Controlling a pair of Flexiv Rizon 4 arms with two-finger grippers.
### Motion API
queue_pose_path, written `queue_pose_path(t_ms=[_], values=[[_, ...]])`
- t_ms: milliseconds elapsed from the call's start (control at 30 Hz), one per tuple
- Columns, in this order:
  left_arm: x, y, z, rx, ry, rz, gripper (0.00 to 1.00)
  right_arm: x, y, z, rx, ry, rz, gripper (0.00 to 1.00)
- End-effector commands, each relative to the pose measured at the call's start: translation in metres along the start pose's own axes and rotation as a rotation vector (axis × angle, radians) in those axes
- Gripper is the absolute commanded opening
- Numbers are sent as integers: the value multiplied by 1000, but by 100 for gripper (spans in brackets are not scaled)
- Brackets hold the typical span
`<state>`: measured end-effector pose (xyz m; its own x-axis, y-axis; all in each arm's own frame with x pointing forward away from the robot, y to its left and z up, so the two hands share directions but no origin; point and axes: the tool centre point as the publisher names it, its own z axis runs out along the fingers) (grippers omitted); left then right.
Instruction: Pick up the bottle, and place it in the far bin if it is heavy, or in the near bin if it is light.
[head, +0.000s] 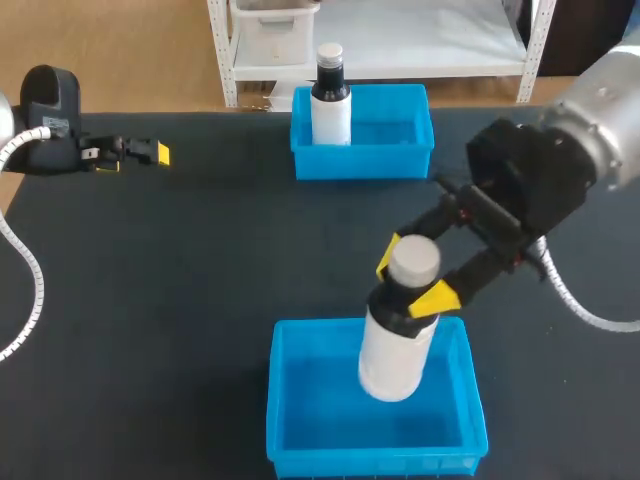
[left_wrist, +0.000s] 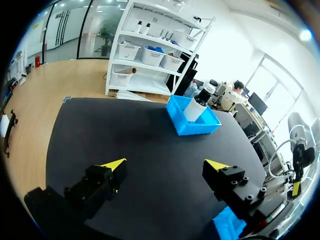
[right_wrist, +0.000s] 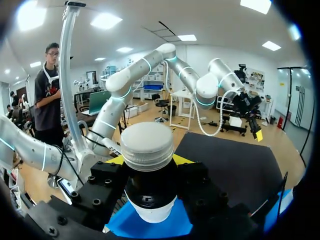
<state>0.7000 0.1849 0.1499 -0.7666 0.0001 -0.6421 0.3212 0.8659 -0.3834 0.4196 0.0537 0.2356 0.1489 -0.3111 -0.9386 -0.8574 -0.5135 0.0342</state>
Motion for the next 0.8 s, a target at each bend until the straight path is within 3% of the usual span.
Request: queue_pose_path(t_ms=[33, 800], values=[[0, 0, 0, 0, 0, 0, 100, 6, -14, 15, -21, -5, -2, 0], [0, 0, 0, 0, 0, 0, 100, 36, -63, 63, 34, -1, 56, 0]])
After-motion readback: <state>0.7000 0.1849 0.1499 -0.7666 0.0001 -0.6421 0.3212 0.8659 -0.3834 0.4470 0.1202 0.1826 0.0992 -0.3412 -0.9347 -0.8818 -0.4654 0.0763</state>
